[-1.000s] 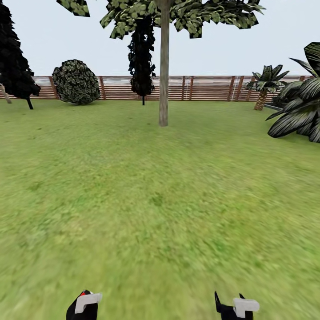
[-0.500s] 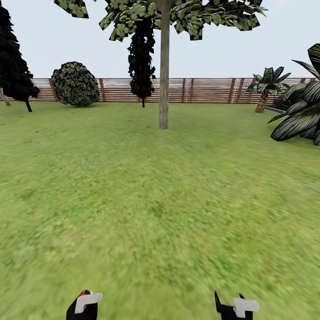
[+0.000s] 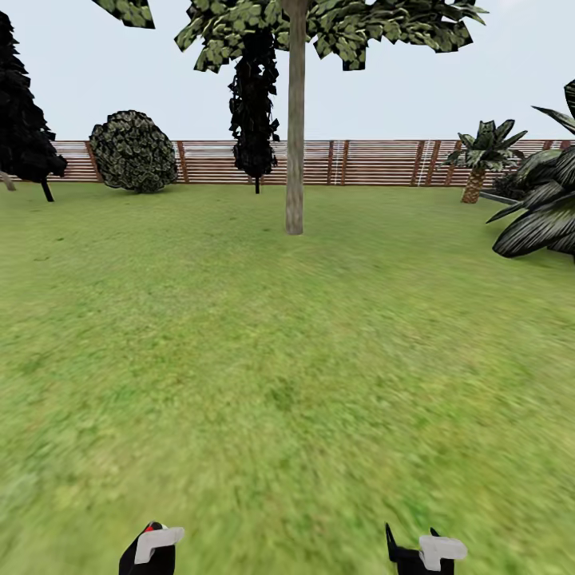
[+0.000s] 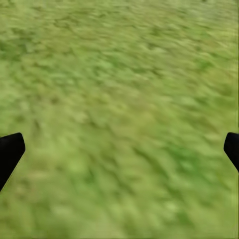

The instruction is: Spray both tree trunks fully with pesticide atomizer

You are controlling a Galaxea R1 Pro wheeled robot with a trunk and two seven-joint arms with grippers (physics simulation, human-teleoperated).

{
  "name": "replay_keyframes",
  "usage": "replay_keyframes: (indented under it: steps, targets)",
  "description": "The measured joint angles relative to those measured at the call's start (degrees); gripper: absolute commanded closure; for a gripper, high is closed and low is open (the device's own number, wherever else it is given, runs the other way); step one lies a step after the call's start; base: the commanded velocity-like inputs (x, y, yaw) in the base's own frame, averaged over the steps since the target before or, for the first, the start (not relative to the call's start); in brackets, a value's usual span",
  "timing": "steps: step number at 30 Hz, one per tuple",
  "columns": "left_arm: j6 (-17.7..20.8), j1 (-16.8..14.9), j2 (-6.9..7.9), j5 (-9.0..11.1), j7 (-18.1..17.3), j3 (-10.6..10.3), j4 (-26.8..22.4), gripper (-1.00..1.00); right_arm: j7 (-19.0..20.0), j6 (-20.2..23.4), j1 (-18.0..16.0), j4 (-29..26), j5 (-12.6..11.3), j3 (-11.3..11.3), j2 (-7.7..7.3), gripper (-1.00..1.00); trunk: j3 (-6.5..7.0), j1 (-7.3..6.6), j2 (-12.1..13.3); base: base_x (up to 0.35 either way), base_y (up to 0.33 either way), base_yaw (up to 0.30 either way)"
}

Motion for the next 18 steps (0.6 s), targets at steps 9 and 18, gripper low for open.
replay_keyframes:
  steps: [9,18]
  targets:
    - [0.0,0.0,0.0,0.0,0.0,0.0,-0.2,1.0,0.0,0.0,0.0,0.0,0.0,0.0,0.0,-1.0,0.0,0.0,0.0,0.339,0.0,0.0]
    - [0.0,0.0,0.0,0.0,0.0,0.0,-0.3,1.0,0.0,0.0,0.0,0.0,0.0,0.0,0.0,-1.0,0.0,0.0,0.0,0.339,0.0,0.0]
